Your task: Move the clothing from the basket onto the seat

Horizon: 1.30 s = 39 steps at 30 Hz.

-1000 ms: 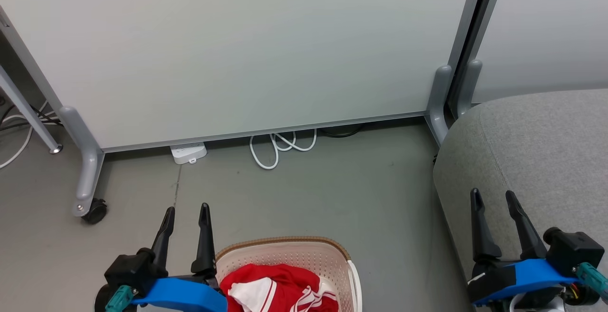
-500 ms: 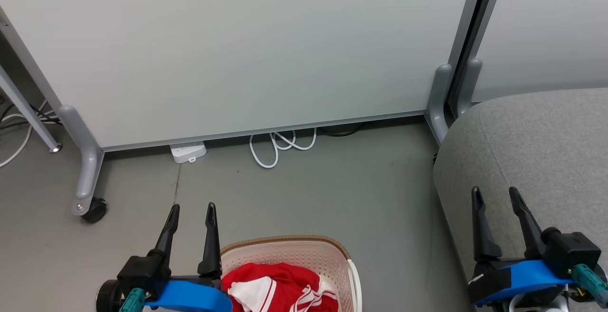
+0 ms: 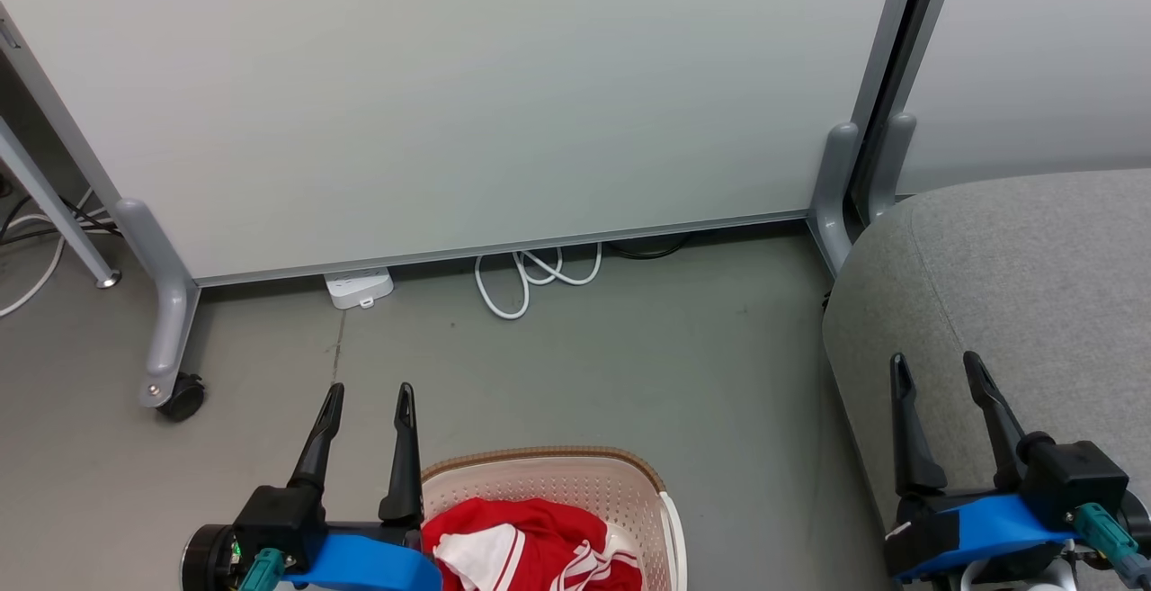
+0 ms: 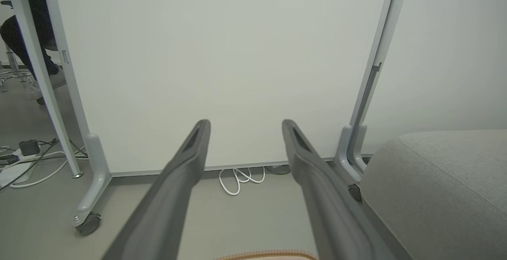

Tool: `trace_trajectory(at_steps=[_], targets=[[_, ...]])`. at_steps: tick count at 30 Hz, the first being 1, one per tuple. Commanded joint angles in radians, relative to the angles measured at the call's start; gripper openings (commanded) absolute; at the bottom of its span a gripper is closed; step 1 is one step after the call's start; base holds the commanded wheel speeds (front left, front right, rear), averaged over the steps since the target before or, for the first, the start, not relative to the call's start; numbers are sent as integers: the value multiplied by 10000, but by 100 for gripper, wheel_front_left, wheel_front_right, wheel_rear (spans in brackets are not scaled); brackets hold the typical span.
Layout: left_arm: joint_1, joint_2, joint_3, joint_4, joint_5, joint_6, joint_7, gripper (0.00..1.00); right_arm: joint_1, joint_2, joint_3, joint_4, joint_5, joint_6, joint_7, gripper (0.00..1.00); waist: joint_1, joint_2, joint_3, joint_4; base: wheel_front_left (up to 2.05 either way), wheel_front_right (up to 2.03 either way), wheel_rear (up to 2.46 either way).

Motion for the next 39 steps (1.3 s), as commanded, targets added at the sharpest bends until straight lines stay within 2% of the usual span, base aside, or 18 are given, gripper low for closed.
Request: trace_trajectory(at_steps=[1,10,15,21,27,34,39], targets=[[-75,50,0,-14,7,24,-42,100,103,-10,12,18,-26,-3,-51,100,1,0,1,4,0,0,0],[-41,82,-6,67,74,4,-42,100,17,-10,109,10,46,-3,-47,100,1,0,131,-53,0,0,0],[-262,136,-24,381,-6,-37,62,100,-378,-9,327,-146,50,-3,-63,100,1,0,761,-313,0,0,0],[-893,375,-131,1019,46,-219,624,100,-1344,-7,828,-410,47,-3,-136,100,1,0,2149,-873,0,0,0],[-1765,778,-393,2074,187,-579,1419,100,-2420,-7,1393,-576,218,-3,-427,100,1,0,3688,-1603,0,0,0],[-3082,1128,-844,4068,503,-1026,2189,100,-3199,-6,1772,-480,599,-3,-792,100,1,0,5220,-2429,0,0,0],[-3957,1279,-889,5340,483,-1086,2546,100,-3552,-3,2072,-361,979,-3,-1020,100,1,0,6174,-3113,0,0,0]])
